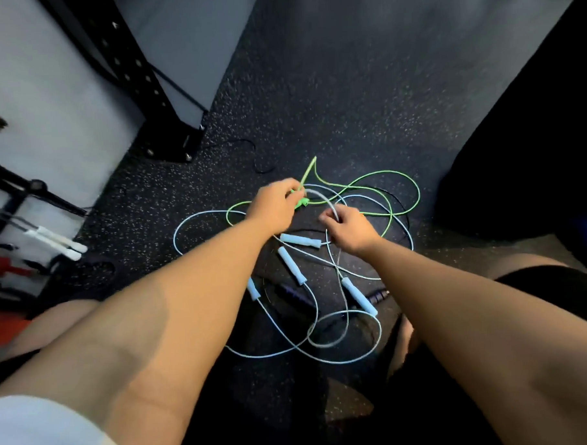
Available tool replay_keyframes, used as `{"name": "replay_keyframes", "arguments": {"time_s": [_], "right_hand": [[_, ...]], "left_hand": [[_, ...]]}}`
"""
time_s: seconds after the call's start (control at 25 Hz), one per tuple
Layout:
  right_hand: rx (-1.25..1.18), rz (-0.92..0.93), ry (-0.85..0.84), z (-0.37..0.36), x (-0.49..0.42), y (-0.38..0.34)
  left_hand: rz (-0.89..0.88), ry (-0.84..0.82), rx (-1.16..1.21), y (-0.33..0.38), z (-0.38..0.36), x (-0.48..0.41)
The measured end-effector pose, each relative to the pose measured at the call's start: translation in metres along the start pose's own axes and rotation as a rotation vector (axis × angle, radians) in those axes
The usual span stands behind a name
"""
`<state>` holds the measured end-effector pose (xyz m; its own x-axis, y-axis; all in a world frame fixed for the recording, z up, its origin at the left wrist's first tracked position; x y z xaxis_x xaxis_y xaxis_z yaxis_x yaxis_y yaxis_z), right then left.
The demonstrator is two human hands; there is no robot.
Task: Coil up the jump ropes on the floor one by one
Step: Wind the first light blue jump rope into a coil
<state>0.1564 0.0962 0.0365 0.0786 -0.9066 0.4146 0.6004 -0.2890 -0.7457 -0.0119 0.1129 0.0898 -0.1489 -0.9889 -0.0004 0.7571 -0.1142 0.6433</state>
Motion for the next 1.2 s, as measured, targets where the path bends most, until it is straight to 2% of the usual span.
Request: {"name": "replay_keyframes", "arguments": {"time_s": [0.16,0.4,0.56,0.72,0.84,0.96,1.08,1.2], "right_hand": [[-0.097,0.051,0.019,0.027,0.022,-0.027],[-0.450,0.129,0.067,0.075,0.051,-0.099],[-0.319,0.199,0.069,0.071,0.061,-0.138],[-0.575,0.077,-0.109,0.040,0.047,-0.128],[-0.801,-0.098,-0.231,0.012,0.033,-0.113],[-0.953,-0.136,-0.321,0.008,0.025,-0.125],[-1.025,-0.161,-0.315,0.012,0.007,-0.130],[-1.039,-0.169,-0.237,0.015,-0.013,-0.127]], "left_hand": [[0.048,0.075,0.039,0.021,0.055,-0.001],[0.080,-0.010,0.140,0.021,0.086,0.024],[0.102,-0.001,0.236,0.006,0.081,0.037],[0.177,-0.012,0.269,-0.023,0.051,0.047],[0.215,-0.134,0.150,-0.025,0.029,0.042],[0.120,-0.231,0.150,0.004,0.012,0.035],[0.005,-0.356,0.319,0.022,-0.005,0.026],[0.023,-0.290,0.411,0.020,0.008,0.011]]}}
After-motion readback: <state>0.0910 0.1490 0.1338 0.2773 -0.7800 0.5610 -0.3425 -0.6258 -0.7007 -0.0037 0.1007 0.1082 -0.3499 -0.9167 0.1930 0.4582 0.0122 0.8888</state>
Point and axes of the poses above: each hand's wrist, its own x-axis away from the middle knuckle, its own z-axis out of the back of the hand, y = z × x, the point moved 10 cm from there along -x, towards the middle knuckle, and after that the axes turned 11 degrees about -z, right-handed, at the moved point
